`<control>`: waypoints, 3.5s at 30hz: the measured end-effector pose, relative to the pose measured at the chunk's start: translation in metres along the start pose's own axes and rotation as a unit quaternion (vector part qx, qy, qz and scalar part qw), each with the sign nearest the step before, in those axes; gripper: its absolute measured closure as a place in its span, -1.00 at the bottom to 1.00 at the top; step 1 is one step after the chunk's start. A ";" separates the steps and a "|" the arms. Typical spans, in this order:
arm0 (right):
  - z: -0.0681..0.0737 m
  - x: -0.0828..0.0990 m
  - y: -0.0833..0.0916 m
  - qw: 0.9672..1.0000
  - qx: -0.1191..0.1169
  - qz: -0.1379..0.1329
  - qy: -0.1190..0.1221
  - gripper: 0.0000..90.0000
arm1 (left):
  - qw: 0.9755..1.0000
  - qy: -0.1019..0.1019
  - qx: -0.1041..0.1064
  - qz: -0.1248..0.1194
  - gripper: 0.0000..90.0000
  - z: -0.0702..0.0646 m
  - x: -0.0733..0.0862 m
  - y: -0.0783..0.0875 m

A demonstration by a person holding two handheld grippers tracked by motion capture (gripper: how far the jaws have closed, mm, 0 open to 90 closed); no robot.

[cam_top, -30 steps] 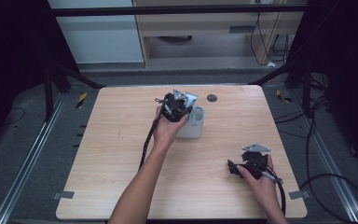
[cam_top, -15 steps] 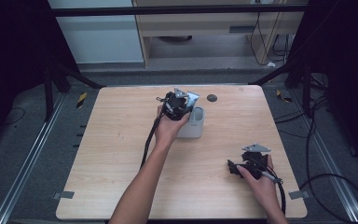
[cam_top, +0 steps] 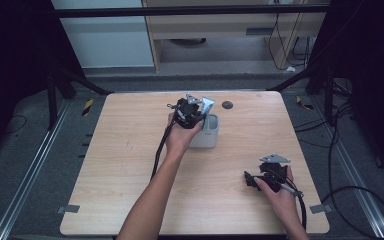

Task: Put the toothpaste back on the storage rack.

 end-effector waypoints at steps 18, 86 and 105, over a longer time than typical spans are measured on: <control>0.000 0.000 0.000 1.000 0.000 0.000 0.001 -0.99 | 1.000 -0.004 -0.005 -0.014 0.47 -0.002 -0.005 0.014; 0.000 0.000 0.000 1.000 0.001 0.000 0.002 -0.99 | 0.995 -0.076 0.048 0.042 -0.87 -0.047 0.039 0.070; 0.000 0.000 0.000 1.000 0.001 0.000 0.001 -0.99 | 0.995 -0.061 0.028 0.069 -0.90 -0.017 0.093 0.103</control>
Point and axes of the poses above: each handheld gripper's, and its own axes: y roughly backward along the jaws, x roughly out of its underside, z roughly to its left, the point moved 10 cm from there along -y, roughly forward along the jaws, and after that the axes turned 2 degrees about x, right-handed, at the moved point
